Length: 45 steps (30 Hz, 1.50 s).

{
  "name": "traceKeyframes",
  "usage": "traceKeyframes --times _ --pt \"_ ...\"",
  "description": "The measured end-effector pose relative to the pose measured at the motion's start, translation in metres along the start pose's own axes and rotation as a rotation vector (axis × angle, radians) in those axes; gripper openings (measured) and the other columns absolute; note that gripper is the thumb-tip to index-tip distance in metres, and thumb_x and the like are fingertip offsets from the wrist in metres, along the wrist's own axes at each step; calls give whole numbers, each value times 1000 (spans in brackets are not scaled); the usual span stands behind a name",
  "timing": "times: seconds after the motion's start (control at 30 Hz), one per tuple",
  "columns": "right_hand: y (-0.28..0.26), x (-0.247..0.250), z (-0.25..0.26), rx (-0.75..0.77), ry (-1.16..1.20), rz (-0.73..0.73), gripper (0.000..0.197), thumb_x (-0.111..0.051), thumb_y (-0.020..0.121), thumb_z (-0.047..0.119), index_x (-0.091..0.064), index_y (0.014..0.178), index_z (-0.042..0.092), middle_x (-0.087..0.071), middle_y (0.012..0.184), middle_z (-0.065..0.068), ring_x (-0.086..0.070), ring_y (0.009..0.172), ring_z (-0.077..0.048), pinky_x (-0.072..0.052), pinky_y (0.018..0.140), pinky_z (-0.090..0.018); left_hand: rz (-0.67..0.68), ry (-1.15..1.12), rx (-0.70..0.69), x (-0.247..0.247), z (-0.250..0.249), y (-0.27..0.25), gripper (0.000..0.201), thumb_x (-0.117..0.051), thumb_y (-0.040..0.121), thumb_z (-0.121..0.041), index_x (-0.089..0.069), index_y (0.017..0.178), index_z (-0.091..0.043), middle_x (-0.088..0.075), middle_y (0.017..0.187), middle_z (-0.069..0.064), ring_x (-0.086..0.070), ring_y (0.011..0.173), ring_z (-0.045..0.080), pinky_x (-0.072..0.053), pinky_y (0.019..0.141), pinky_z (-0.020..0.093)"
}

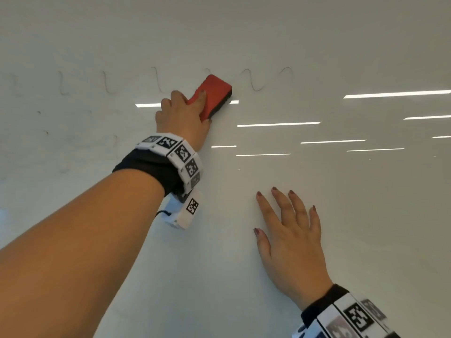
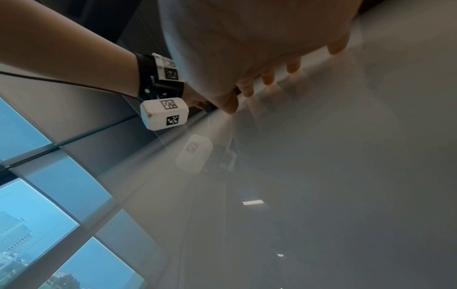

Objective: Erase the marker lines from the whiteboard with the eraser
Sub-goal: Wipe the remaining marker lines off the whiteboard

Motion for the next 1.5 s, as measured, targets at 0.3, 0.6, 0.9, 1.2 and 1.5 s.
traceKeyframes --times 0.3,0.6,0.9,1.2,1.5 --pt "5 5 -4 37 -40 19 59 -31 89 46 -34 146 28 -38 149 -3 -30 137 -28 -30 106 -58 29 -31 -39 -6 -21 -20 60 -47 93 -42 -24 147 -29 -38 125 16 -39 110 35 -37 86 41" --pt "11 11 -18 42 -65 70 63 -33 87 50 -34 146 30 -38 148 -4 -33 135 -30 -35 102 -58 -8 24 -76 -2 -16 -24 61 -49 92 -44 -27 146 -28 -41 124 15 -41 109 34 -38 86 42" --pt "15 16 -32 47 -84 69 63 -31 87 54 -35 145 30 -39 147 -3 -35 134 -28 -38 102 -55 -36 -23 67 7 -23 42 58 -49 92 -39 -29 145 -27 -39 124 17 -40 110 36 -36 84 40" --pt "12 10 -30 57 -76 -1 64 -32 89 49 -31 148 23 -32 153 -2 -28 140 -27 -21 105 -51 -49 1 -55 -1 -77 40 58 -46 94 -41 -26 146 -28 -39 126 15 -41 110 34 -38 88 40" --pt "13 13 -35 69 -96 -37 69 -34 86 49 -37 144 14 -40 148 -1 -35 135 -24 -22 104 -46 -49 35 -225 -6 -120 24 60 -46 93 -44 -24 147 -29 -40 125 12 -42 108 30 -37 85 37"
Point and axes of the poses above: each hand's wrist, its own y-axis towards the middle knuckle, its own x-axis out of the back of the hand, z = x × y, the point moved 9 cm from there along y, towards the middle knuckle
